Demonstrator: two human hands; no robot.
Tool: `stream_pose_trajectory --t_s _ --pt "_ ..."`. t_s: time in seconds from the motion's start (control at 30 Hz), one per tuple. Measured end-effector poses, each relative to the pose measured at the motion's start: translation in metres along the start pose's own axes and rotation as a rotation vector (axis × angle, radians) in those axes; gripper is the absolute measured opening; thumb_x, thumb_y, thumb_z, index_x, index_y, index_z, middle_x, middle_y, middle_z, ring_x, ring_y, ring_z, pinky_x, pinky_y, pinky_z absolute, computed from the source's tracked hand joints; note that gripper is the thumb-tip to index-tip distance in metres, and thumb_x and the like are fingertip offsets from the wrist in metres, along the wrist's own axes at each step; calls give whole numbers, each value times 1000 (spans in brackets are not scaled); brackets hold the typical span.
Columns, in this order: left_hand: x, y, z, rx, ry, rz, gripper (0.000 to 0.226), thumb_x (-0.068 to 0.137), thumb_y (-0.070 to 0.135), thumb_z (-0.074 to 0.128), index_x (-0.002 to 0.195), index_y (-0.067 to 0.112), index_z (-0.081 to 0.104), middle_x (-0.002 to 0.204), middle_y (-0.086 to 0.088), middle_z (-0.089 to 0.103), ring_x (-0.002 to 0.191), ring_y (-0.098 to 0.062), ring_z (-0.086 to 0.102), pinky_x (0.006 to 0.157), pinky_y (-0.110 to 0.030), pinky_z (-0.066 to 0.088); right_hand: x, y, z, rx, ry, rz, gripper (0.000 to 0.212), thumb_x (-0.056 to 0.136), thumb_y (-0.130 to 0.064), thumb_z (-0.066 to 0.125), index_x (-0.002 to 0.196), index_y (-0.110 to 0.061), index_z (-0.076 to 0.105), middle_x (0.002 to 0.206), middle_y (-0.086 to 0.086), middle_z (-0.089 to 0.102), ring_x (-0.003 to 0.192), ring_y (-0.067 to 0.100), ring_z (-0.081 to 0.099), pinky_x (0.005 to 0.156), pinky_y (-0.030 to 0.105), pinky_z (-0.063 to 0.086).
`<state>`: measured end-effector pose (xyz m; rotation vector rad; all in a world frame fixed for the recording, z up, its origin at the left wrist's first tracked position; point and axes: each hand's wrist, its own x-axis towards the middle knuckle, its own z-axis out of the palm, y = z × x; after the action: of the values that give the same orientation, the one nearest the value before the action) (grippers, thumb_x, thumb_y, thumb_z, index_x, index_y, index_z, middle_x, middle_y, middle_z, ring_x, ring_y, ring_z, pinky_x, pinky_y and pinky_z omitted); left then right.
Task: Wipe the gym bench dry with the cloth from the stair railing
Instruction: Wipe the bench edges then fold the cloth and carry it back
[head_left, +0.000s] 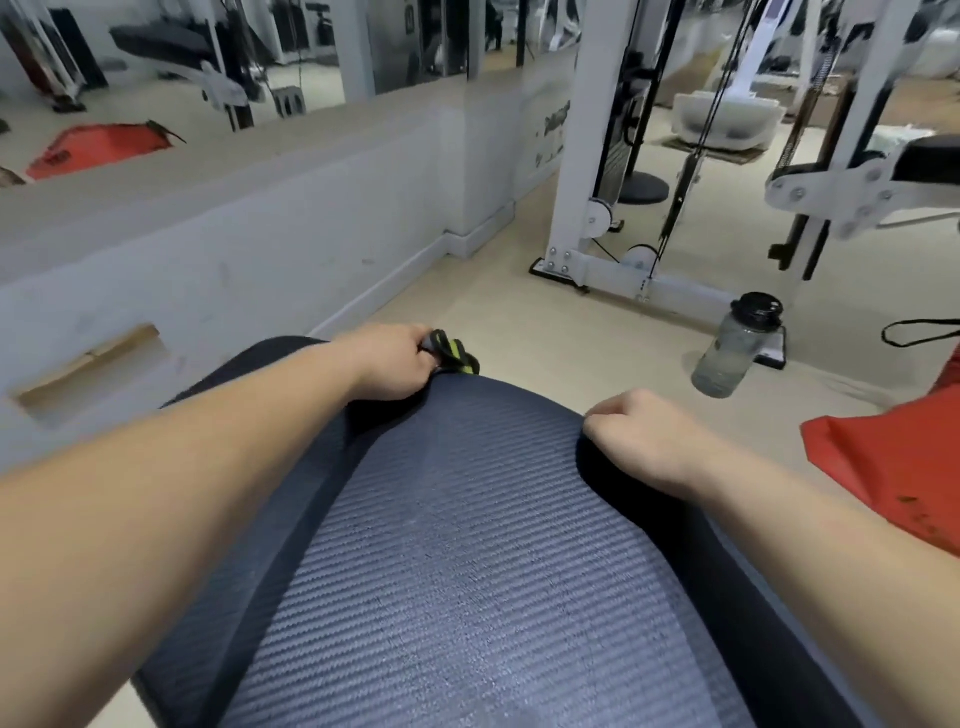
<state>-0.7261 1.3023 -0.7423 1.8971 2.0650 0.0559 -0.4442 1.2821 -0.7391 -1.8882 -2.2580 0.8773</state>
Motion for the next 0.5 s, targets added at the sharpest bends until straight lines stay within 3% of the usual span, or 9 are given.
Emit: stream_pose_trajectory --t_s 0.1,0.17,0.2,0.23,0.3,0.37,0.43,0.5 --pt "-7 44 14 46 16 59 33 99 39 39 128 32 54 132 -7 65 121 -35 57 94 -40 45 -12 5 -12 91 -18 -10 29 87 -26 50 64 -23 67 82 3 71 90 28 65 78 34 50" --pt "-12 77 22 79 -1 102 32 100 40 38 127 32 53 132 -6 64 122 -35 56 97 -44 44 -25 16 -20 154 -9 7 28 95 -15 51 104 -20 77 117 4 73 117 25 63 92 25 43" --pt "-16 96 26 92 -16 134 30 100 41 38 124 32 53 132 -6 64 122 -35 55 99 -45 43 -33 23 -24 143 5 15 35 97 -12 49 123 -13 72 131 6 69 128 24 59 97 23 38" --pt "-20 117 33 107 -29 176 28 100 41 38 121 33 53 132 -5 64 123 -34 54 101 -46 41 -42 33 -28 110 25 13 37 98 -11 48 128 -10 69 133 7 68 129 25 59 98 23 38" --pt "-33 168 51 123 -74 285 25 98 41 38 117 36 54 133 -5 64 125 -34 53 103 -48 38 -60 55 -33 -11 76 4 28 94 -13 48 101 -11 75 104 11 75 105 31 67 82 28 48" --pt "-56 225 75 135 -128 398 25 97 37 39 118 36 53 135 -4 64 126 -33 53 106 -49 37 -82 80 -43 -141 103 78 23 91 -17 50 72 -13 62 74 10 64 79 34 62 59 32 43" --pt "-79 269 93 145 -147 474 25 97 35 41 120 33 52 136 -5 62 127 -33 51 107 -51 35 -108 108 -55 -226 144 177 24 89 -23 52 67 -16 56 73 8 61 76 34 59 55 32 39" --pt "-89 284 99 158 -139 516 26 99 34 41 122 30 51 138 -6 60 127 -33 51 107 -51 36 -136 134 -64 -235 155 219 23 89 -25 50 68 -21 60 80 6 66 83 33 63 64 32 43"
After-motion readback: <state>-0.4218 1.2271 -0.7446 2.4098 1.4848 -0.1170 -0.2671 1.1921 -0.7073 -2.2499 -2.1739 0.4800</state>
